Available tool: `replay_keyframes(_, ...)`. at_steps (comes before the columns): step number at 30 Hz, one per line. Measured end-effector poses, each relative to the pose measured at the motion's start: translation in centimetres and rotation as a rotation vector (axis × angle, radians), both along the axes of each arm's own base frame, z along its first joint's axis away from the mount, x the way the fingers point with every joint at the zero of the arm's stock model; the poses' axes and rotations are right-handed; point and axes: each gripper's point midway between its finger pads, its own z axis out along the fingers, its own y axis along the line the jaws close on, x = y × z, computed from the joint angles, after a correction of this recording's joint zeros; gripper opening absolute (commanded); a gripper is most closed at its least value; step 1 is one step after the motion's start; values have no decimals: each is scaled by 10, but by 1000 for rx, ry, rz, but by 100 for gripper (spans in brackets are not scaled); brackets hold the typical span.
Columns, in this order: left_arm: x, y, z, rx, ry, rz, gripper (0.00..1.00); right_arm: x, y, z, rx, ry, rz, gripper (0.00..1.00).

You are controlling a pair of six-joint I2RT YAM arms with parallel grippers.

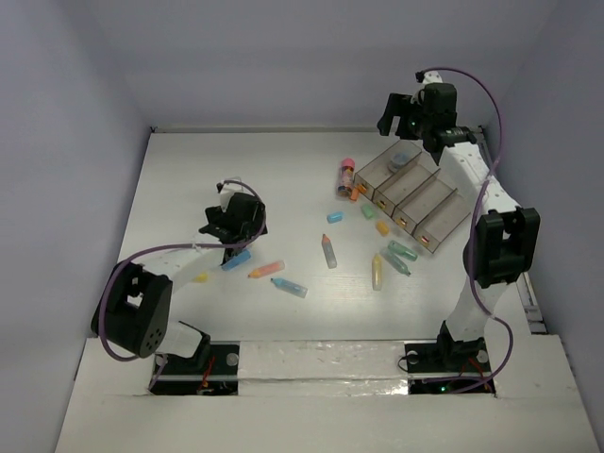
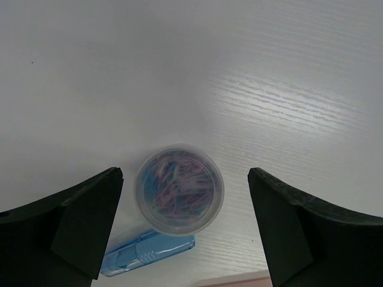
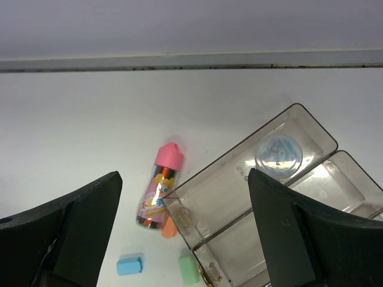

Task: Sort the stationery into containers
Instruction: Pick up the stationery from the center of the board, then place the stationery in the storage box.

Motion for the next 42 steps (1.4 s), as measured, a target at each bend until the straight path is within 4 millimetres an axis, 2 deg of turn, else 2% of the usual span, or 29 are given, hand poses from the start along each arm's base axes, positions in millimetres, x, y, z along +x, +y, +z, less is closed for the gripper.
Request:
replay_keyframes(8, -2, -3, -12, 2, 40, -14, 66, -3, -1, -12, -2, 27, -2, 92)
replay_keyframes(13, -5, -3, -14, 9, 55, -18, 42, -5, 0, -13, 3, 31, 0, 92)
replay_keyframes(17, -6, -11, -8, 13, 61, -40, 37, -13, -1, -6, 11, 20, -2, 92)
replay_keyframes(19, -3, -24, 7, 5, 47, -69, 36, -20, -1, 2, 16, 6, -2, 92)
replay_keyframes(20, 1, -33, 18, -5, 29, -88, 35, -24, -2, 7, 19, -4, -2, 92)
replay_keyframes(22, 14, -60, 53, -43, -34, -140, 34, -33, -3, 24, 30, -41, -5, 92)
replay_keyframes(28, 50, -151, 178, -203, -271, -304, 35, -69, -13, 78, 48, -166, -39, 92)
replay_keyframes(30, 66, -185, 207, -242, -330, -356, 35, -82, -18, 89, 54, -199, -54, 92)
replay_keyframes(31, 73, -199, 215, -253, -341, -379, 35, -88, -20, 93, 58, -214, -64, 89)
replay_keyframes(33, 88, -228, 219, -262, -349, -419, 35, -101, -24, 93, 71, -230, -86, 88)
replay_keyframes(34, 95, -244, 217, -265, -348, -441, 35, -108, -26, 84, 80, -219, -98, 85)
replay_keyframes(35, 100, -252, 217, -268, -351, -455, 35, -113, -27, 87, 86, -229, -101, 84)
replay_keyframes(38, 119, -293, 187, -253, -298, -509, 35, -127, -31, 80, 105, -230, -128, 83)
replay_keyframes(42, 139, -334, 158, -252, -269, -557, 35, -139, -36, 73, 117, -230, -151, 82)
